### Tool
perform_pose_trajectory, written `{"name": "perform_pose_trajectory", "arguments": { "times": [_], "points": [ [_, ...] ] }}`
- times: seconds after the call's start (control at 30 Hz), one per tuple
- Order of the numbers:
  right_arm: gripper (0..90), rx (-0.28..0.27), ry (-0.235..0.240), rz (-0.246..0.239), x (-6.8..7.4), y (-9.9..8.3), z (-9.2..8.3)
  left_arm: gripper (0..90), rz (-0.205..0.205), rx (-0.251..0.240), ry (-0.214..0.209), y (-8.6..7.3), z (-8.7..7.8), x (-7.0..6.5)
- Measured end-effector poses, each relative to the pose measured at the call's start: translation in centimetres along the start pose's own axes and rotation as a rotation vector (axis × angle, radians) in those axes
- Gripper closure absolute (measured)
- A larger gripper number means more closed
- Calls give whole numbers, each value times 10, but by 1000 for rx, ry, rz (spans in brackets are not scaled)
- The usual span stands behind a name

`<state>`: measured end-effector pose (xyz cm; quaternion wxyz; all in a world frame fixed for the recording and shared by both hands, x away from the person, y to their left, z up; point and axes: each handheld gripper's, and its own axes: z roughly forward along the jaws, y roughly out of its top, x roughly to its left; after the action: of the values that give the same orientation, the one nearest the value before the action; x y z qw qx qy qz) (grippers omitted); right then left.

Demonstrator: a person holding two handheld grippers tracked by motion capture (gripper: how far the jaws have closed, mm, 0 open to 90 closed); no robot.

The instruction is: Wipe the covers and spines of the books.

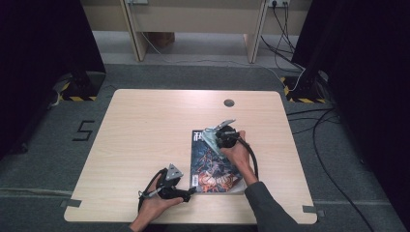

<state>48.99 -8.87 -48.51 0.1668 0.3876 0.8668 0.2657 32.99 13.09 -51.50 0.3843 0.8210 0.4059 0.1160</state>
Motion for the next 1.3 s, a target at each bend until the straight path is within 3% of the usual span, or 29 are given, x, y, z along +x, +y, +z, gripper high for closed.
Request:
{"name": "perform_pose_trajectory", "arguments": {
  "times": [0.13, 0.2, 0.3, 0.47, 0.73, 0.87, 0.93, 0.97, 1.03, 1.13, 1.17, 1.2, 1.3],
  "points": [
    [830, -13, 55, -46, 24, 4, 2, 175, 0, -1, -2, 0, 0, 0],
    [830, -21, 70, -81, 31, 5, 2, 176, 0, -1, -2, 0, 0, 0],
    [828, -24, 77, -91, 33, 3, 1, 176, 1, -1, -2, 0, 0, 0],
    [827, -24, 74, -49, 20, -8, -6, 176, 0, -4, -1, 0, 0, 0],
    [825, -20, -7, 83, -35, -45, -29, 175, 0, -3, -3, 0, 0, 0],
    [828, -36, -12, 98, -43, -57, -35, 175, 1, -5, -7, 0, 0, 0],
    [831, -31, -20, 84, -36, -58, -37, 175, 1, -5, -6, 0, 0, 0],
    [830, -31, -1, 62, -27, -57, -38, 175, 1, -3, -5, 0, 0, 0],
    [830, -37, 12, 40, -21, -57, -37, 175, 1, -5, -7, 0, 0, 0],
    [831, -46, 56, -12, 3, -54, -36, 175, 0, -6, -6, 0, 0, 0],
    [830, -55, 87, -48, 19, -51, -34, 175, 1, -4, -5, 0, 0, 0],
    [830, -55, 87, -48, 19, -51, -34, 175, 0, -5, -5, 0, 0, 0],
    [830, -61, 140, -83, 43, -48, -34, 175, -3, -9, -6, 0, 0, 0]
  ]
}}
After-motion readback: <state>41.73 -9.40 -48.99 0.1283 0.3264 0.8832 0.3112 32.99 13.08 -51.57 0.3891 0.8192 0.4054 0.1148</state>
